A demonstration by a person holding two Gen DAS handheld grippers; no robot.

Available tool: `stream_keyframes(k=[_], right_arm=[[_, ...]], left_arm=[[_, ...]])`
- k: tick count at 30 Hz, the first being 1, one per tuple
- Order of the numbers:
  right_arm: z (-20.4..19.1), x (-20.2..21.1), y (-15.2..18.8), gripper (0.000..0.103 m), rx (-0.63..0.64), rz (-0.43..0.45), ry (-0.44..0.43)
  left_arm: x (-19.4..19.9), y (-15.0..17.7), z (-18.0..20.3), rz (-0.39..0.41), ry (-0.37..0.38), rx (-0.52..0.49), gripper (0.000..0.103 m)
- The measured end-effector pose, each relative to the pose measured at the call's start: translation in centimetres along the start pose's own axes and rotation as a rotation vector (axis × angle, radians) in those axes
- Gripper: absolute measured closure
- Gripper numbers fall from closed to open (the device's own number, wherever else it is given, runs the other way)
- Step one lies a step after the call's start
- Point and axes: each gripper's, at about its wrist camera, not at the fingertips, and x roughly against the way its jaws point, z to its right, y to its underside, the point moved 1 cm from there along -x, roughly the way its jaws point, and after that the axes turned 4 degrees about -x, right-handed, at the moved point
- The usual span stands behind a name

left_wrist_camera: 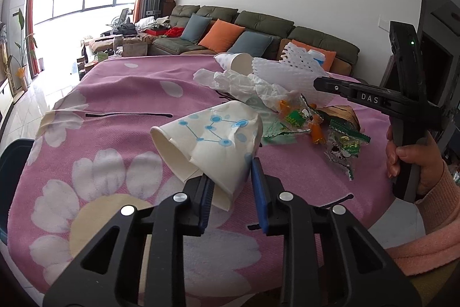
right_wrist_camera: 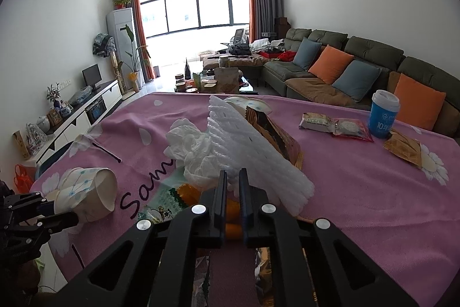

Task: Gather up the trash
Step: 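Carry the cup and foam net to the teal basket while both grippers open to drop them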

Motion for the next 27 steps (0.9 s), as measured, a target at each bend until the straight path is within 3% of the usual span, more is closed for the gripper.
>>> stream_keyframes(k=[8, 18, 27], right_arm=[[-1.6, 2.2, -1.5, 0.097, -0.023, 0.042, -0.117], [-6.9, 3.5, -3.4, 0.097, 0.039, 0.079, -0.274], [-13.9, 0.4, -4.5, 0.097, 0.1, 0.015, -0.467]], left_arm=[[2.1, -1.0, -1.4, 0.038, -0.044, -0.011, 0.099], [5.9, -1.7, -4.1, 0.095, -0.122, -0.003, 0.099], [9.9, -1.3, -9.5, 0.122, -0.255, 0.048, 0.099]])
